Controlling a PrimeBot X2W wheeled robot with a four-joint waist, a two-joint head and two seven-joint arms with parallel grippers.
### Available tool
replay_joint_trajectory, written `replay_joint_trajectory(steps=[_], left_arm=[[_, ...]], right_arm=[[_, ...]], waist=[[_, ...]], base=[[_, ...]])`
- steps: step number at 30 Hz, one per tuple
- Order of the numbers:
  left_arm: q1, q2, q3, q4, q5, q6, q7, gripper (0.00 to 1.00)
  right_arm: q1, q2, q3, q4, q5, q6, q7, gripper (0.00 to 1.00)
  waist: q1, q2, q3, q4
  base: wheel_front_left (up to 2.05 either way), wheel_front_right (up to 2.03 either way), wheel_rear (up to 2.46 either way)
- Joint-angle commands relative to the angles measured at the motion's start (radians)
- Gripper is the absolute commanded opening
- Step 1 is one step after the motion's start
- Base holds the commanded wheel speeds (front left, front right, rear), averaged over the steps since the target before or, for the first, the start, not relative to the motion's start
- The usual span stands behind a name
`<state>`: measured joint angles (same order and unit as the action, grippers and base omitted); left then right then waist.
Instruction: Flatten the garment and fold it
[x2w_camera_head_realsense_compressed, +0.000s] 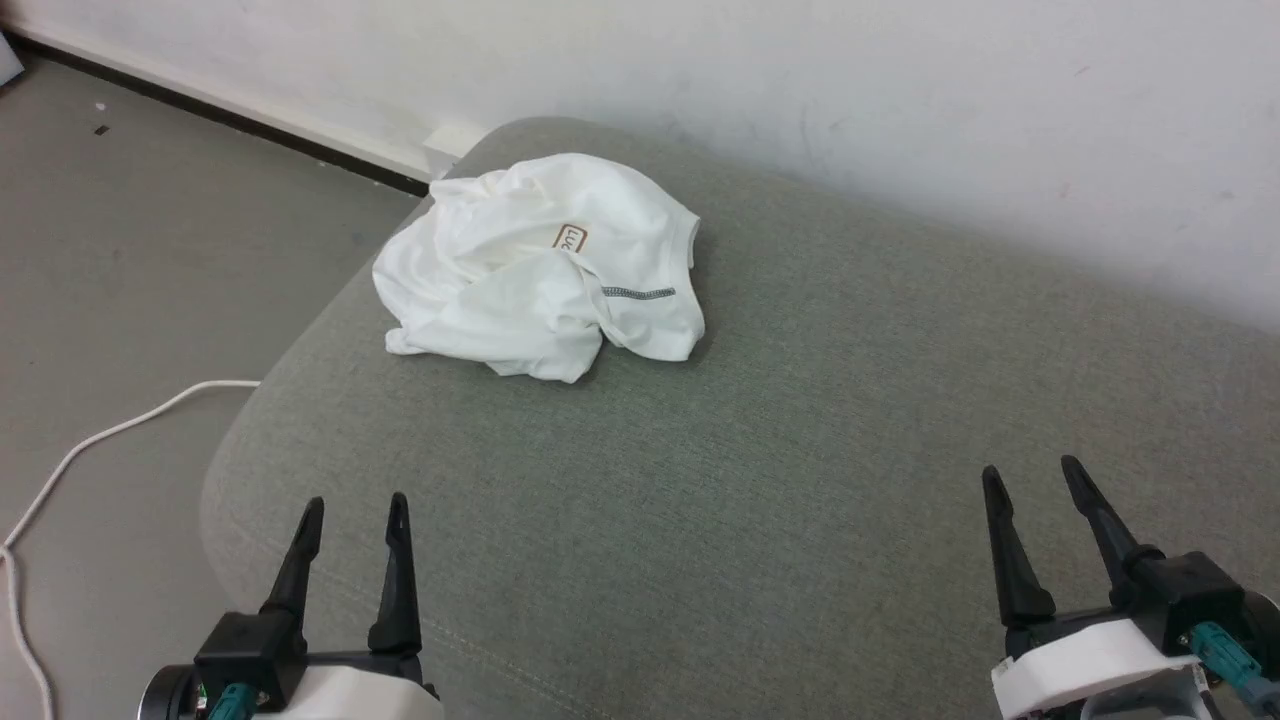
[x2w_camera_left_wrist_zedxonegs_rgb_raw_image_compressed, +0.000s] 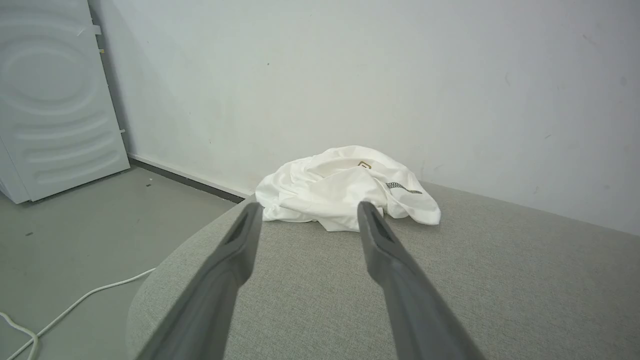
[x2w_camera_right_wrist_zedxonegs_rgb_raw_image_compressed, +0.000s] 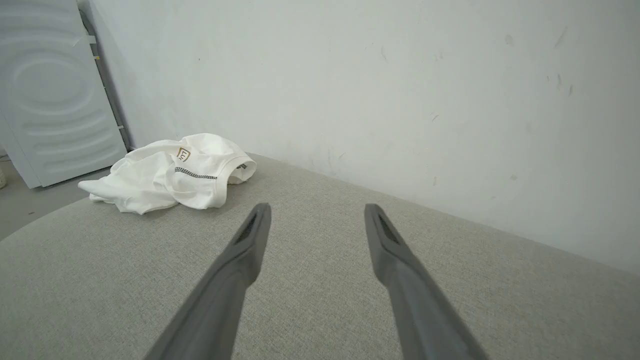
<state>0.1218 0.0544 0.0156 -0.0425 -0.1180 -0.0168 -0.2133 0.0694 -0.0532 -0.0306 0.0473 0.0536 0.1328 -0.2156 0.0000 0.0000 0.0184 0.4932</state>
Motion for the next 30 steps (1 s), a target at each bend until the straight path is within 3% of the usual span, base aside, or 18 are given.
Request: replay_joint_trajectory(steps=[1,19,30], left_arm=[[0.014,-0.004,0.005,-0.005,-0.008,-0.003,-0.012,1.0],[0.045,-0.004,0.007,-0.015,-0.016,-0.009,-0.048,1.0],[0.047,-0.004,0.01,-0.014,-0.01,-0.017,-0.048,1.0]], right_arm=[[0.014,0.003,-0.003,0.002,0.008,-0.002,-0.009,1.0],[0.037,0.003,-0.012,0.009,0.028,-0.002,-0.046,1.0],[0.04,0.003,-0.01,0.008,0.034,-0.002,-0.046,1.0]], waist=[[0.0,0.0,0.0,0.009],[0.0,0.0,-0.02,0.087],[0.0,0.0,-0.02,0.083]], base=[[0.0,0.0,0.0],[0.0,0.0,0.0],[0.0,0.0,0.0]])
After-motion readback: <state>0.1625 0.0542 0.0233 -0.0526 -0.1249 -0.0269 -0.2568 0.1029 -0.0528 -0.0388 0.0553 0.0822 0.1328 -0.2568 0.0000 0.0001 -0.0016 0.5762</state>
